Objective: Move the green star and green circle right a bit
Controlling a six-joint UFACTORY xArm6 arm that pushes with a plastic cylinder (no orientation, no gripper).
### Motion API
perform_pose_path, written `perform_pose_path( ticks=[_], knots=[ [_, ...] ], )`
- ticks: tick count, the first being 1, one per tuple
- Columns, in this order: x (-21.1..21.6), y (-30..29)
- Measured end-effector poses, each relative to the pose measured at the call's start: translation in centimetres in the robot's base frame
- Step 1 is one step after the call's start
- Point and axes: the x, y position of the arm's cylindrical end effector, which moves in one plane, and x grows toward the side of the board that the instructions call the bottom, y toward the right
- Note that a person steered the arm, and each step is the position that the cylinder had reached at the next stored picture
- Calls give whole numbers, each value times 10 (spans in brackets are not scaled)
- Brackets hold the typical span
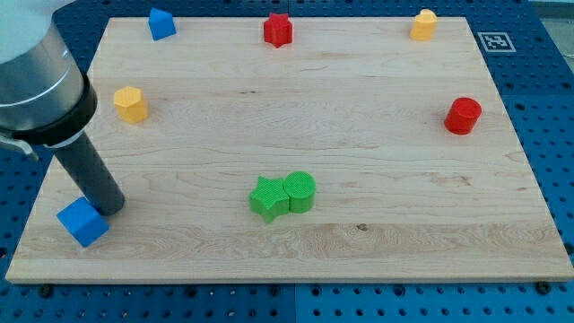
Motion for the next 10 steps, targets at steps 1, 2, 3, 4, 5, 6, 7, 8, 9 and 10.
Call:
perform_pose_path(
  ticks=[1, 2, 3, 4, 5, 6, 7, 8, 9, 10],
  knots=[
    [1, 5],
    [1, 57],
    [0, 113],
    [0, 135],
    [1, 135],
    [3, 135],
    [-2, 135],
    [-5, 134],
    [-5, 145],
    [-2, 170]
  ],
)
